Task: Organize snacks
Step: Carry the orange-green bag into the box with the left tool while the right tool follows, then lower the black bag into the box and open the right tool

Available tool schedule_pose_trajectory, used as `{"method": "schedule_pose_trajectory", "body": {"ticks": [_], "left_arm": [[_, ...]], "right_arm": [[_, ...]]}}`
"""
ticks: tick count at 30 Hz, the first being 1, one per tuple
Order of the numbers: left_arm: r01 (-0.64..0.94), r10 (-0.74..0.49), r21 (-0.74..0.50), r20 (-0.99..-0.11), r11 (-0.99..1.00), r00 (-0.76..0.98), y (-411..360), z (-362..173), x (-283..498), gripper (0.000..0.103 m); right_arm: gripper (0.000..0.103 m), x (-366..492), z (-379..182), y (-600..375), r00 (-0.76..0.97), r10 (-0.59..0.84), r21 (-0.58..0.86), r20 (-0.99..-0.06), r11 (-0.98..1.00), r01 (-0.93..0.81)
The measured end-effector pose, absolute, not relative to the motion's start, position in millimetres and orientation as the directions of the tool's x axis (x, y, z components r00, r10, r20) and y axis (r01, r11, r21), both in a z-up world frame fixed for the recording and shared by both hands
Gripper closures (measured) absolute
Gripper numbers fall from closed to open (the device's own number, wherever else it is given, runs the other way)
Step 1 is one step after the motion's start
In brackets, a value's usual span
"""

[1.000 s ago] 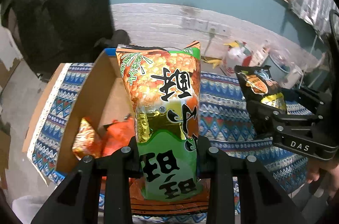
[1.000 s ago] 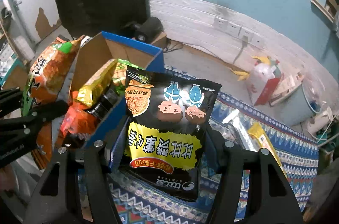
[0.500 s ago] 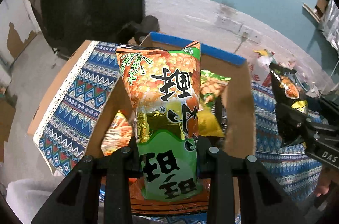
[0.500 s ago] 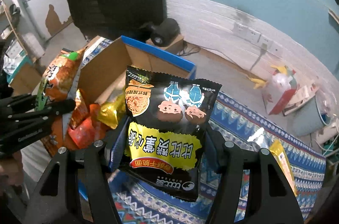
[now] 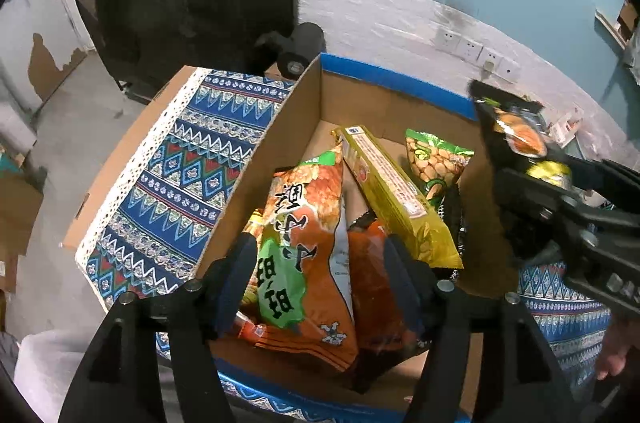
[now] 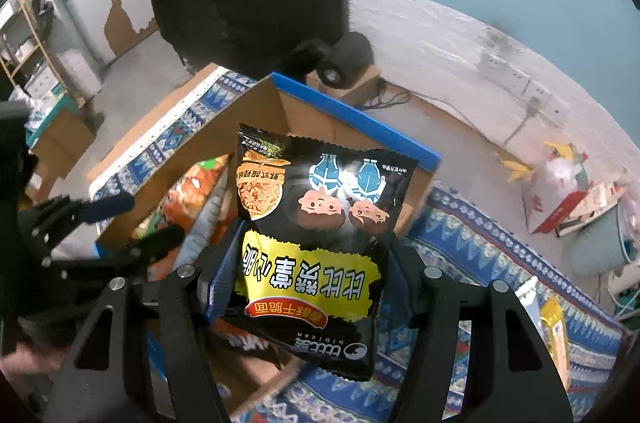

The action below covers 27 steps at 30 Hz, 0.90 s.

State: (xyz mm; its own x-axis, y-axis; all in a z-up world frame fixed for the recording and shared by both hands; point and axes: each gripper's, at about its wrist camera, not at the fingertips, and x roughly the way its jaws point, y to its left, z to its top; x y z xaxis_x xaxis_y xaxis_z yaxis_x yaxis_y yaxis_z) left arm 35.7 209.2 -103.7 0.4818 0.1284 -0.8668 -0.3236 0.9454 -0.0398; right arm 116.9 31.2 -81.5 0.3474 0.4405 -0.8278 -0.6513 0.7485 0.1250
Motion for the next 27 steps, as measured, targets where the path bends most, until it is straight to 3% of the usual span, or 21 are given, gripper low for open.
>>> {"method": "schedule_pose_trajectory", "body": {"ticks": [9, 11, 14, 27], "left_arm": [[-0.342, 0.149, -0.030, -0.862, 0.939, 0.485, 217.0, -99.9, 32.7, 0.036], [-0.349, 0.145, -0.039, -0.862, 0.936, 0.486, 218.1, -99.6, 33.9, 0.036], [-0.350, 0.145, -0.041, -0.860, 0.936, 0.490, 216.9, -98.8, 35.4, 0.034], [-0.298, 0.120, -0.045, -0.851, 0.954, 0.512, 183.0, -91.7, 51.6, 0.032]], "right_arm": [[0.039, 131.4, -98.7, 52.6, 0.290, 0.462, 0.174, -0.838, 0.730, -0.660], [0.037, 133.0, -97.9, 52.6, 0.287, 0.472, 0.185, -0.834, 0.728, -0.661], [0.025, 133.5, -94.0, 50.0, 0.296, 0.474, 0.180, -0.829, 0.728, -0.661], [0.025, 127.4, -75.6, 8.1, 0.404, 0.417, 0.062, -0.815, 0.755, -0.653]]}}
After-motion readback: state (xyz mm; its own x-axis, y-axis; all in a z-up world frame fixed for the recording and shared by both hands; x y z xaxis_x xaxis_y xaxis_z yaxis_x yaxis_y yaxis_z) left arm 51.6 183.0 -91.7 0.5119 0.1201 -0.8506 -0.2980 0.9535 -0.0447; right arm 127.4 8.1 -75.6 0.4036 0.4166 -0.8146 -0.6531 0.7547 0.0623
